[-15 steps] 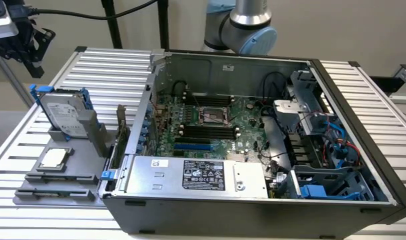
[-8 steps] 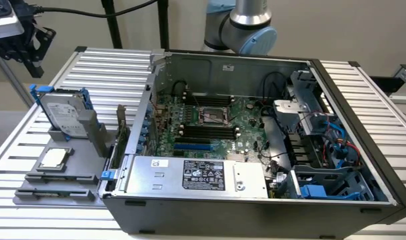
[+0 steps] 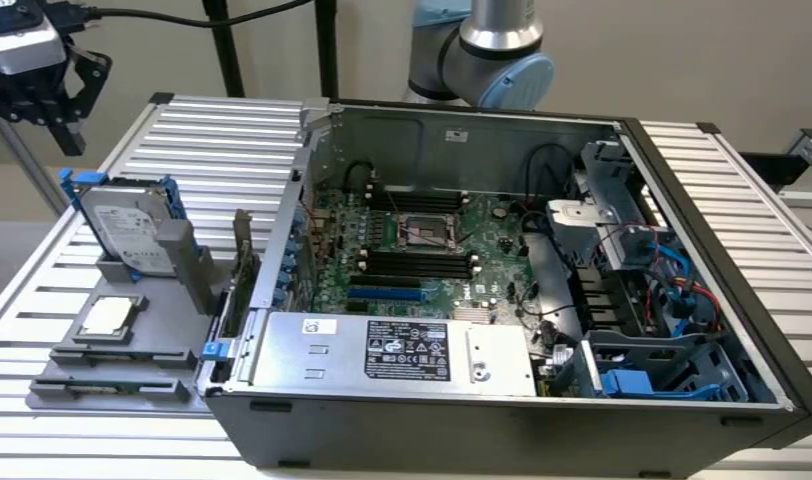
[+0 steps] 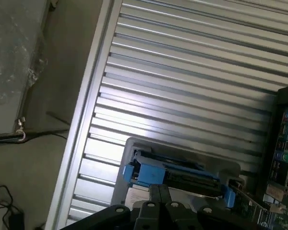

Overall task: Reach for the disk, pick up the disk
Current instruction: 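Pick up the disk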

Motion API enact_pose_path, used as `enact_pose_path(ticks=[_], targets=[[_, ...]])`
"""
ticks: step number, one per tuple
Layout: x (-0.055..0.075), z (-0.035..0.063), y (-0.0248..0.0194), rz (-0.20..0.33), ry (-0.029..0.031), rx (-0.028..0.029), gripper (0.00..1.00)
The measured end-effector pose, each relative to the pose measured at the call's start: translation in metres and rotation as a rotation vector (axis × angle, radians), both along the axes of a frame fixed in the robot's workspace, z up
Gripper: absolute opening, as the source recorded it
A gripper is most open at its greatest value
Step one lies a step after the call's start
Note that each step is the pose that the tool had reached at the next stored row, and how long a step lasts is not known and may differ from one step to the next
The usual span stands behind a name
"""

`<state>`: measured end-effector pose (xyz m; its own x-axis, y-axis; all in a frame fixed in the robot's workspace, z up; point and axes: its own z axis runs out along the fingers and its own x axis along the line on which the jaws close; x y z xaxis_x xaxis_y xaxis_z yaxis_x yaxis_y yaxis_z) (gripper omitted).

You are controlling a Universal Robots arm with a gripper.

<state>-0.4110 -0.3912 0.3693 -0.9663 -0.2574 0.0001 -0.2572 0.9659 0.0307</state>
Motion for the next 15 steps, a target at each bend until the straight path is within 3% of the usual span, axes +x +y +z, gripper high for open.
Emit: enact_pose_path(ticks=[11,15], targets=[[0.0,0.0,0.0,0.201,0.0,-0.0001,0.11],[-0.0002,0.0,0.0,0.253,-0.003,-0.0043,0.11]])
